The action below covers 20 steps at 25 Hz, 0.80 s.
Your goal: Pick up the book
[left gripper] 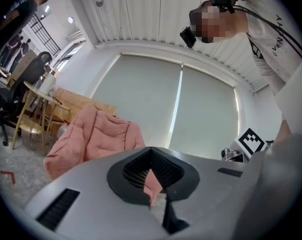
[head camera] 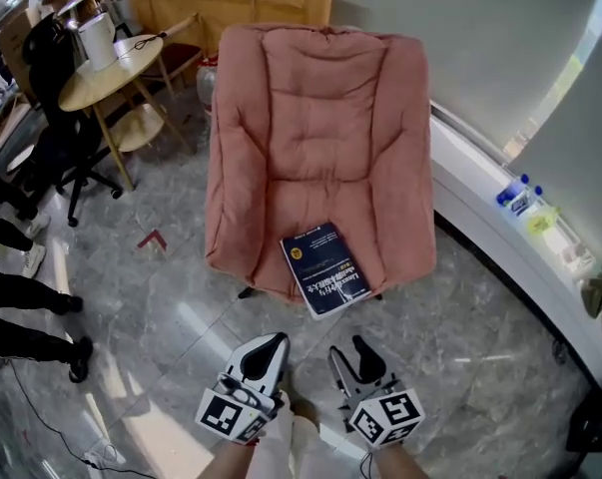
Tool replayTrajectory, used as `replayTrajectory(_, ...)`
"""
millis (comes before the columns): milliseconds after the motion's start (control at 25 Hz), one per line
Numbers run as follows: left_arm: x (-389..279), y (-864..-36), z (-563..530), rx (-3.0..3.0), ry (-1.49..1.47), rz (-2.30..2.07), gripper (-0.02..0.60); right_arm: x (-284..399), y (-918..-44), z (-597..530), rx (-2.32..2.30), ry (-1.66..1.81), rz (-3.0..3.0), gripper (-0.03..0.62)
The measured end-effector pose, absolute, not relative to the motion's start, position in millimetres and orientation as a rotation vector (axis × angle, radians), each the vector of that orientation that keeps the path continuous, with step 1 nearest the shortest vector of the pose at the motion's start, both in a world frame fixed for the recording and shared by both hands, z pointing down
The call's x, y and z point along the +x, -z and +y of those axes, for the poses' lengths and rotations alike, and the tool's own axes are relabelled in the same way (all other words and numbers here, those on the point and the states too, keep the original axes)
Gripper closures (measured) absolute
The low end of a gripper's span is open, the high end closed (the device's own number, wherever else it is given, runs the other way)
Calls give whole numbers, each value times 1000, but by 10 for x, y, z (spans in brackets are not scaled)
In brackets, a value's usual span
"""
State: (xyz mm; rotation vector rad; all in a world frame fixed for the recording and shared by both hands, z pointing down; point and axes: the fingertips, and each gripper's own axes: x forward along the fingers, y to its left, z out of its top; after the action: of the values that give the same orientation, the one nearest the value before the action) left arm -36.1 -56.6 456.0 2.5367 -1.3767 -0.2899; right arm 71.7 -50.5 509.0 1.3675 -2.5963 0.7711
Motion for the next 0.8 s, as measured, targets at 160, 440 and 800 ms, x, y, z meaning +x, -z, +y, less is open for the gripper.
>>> replayTrajectory(160,-365,-4917,-593,2520,275,-1356,572,611,-5443,-556,1386,-784,-2567,404)
replayTrajectory(440,-201,-5516,-697,2548,241,-1266,572,701,-6099,-748,1453,-969,-2499,388)
replayTrajectory(800,-219,-6107,-975,2563,235,-1267,572,826,-6930,-937,1533,-1224,-2389,368)
